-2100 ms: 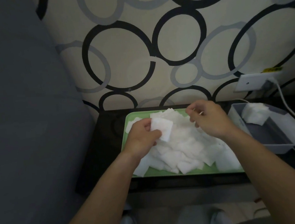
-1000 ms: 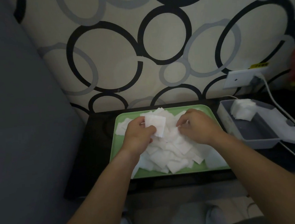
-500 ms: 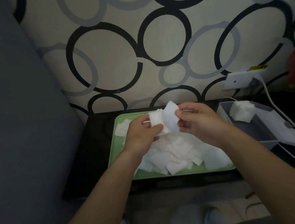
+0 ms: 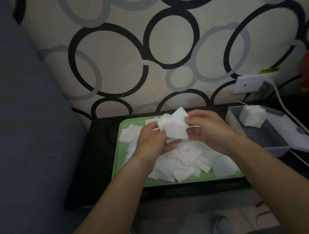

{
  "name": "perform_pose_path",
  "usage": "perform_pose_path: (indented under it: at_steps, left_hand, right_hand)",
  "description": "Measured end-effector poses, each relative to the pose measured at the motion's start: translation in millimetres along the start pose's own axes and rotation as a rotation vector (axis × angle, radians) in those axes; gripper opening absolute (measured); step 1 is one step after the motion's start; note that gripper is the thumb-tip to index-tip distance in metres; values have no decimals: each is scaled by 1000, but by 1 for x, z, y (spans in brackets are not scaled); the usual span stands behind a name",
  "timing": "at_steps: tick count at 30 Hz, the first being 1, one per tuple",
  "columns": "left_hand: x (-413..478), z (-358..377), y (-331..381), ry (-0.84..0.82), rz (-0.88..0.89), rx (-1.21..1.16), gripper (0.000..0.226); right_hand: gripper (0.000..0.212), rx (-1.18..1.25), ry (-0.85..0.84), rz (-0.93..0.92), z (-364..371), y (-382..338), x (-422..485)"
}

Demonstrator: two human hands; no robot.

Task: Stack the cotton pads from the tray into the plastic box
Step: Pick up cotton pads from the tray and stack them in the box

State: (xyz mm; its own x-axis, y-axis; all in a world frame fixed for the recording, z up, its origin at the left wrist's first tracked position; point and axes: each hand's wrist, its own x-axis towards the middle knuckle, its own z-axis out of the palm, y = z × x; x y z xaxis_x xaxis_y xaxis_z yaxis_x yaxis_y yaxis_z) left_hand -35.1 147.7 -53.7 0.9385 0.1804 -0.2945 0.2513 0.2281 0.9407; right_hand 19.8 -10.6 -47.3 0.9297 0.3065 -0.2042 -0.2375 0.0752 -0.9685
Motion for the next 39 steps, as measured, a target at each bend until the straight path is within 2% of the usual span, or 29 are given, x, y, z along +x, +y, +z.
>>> perform_pose_path:
  at_steps: [3, 8, 14, 23, 30, 34, 39]
  left_hand:
    - [2, 0, -2, 8, -5, 2, 26]
    - [1, 1, -3, -13, 1, 18, 27]
    - [1, -5, -3, -34, 5, 62, 23]
    - [1, -6, -3, -100, 16, 53, 24]
    - [7, 0, -3, 33, 30, -174, 26]
    - [4, 6, -3, 34, 43, -240, 23]
    - [4, 14, -5, -1, 37, -310, 28]
  right_hand:
    - [9, -2, -10, 5, 1, 0, -1]
    - [26, -122, -47, -39, 3, 0, -5]
    - [27, -63, -38, -109, -7, -1, 1]
    - [35, 48, -170, -57, -9, -10, -5]
    - [11, 262, 85, 48, 13, -9, -9]
    - [19, 235, 168, 89, 23, -5, -9]
    - [19, 152, 261, 44, 29, 0, -11]
